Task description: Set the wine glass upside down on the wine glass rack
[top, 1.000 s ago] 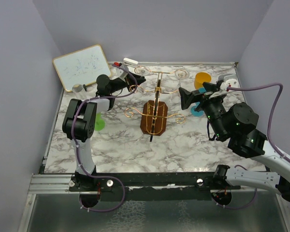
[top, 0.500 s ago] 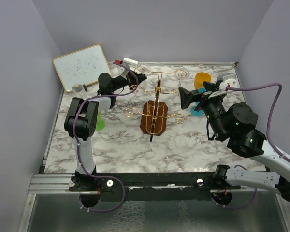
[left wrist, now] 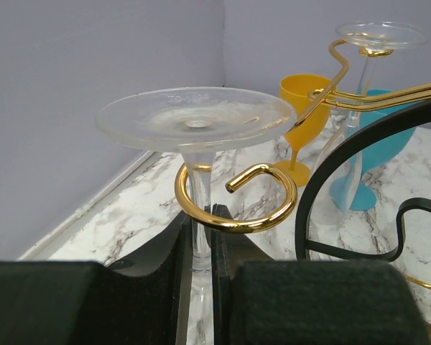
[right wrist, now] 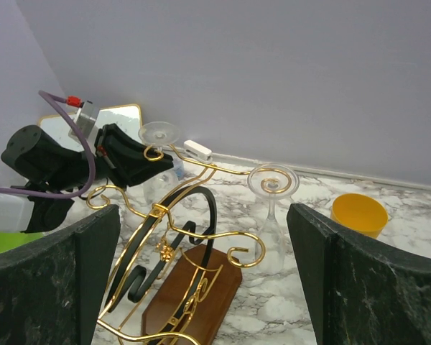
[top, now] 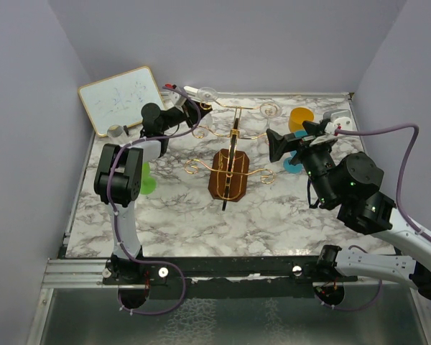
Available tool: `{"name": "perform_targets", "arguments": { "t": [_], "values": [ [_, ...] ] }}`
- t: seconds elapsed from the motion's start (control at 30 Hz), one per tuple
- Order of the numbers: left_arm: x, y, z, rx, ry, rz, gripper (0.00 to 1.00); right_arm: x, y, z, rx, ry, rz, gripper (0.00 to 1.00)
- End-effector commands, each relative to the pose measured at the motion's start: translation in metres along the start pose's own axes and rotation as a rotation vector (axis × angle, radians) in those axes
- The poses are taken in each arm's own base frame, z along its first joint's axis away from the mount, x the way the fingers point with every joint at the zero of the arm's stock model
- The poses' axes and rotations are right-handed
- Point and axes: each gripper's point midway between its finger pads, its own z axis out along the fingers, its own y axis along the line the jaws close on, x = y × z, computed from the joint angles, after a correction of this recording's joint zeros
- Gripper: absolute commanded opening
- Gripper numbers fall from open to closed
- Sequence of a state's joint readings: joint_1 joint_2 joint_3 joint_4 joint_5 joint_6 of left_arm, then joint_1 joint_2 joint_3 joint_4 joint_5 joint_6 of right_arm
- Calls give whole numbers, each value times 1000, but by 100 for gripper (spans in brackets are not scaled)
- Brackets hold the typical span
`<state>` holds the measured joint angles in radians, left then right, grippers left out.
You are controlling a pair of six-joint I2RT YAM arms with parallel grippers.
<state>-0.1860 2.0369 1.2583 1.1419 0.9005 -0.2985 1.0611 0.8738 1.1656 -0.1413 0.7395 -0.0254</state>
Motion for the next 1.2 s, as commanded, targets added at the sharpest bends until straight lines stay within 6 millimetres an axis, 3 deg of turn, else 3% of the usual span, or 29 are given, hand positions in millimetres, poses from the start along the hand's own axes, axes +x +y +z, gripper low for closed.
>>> {"name": "perform_targets", "arguments": {
  "t": [0.0, 0.57, 1.17],
  "values": [
    [-12, 11, -1, -22, -33, 52, 0, -4, -4, 1, 24, -14, -11, 99],
    [-19, -5, -18, -32, -44, 80, 0, 3, -8, -1, 36, -6, -27, 99],
    [-46, 3, -29, -58, -124, 43, 0, 12, 3, 7, 15, 13, -42, 99]
  ]
}}
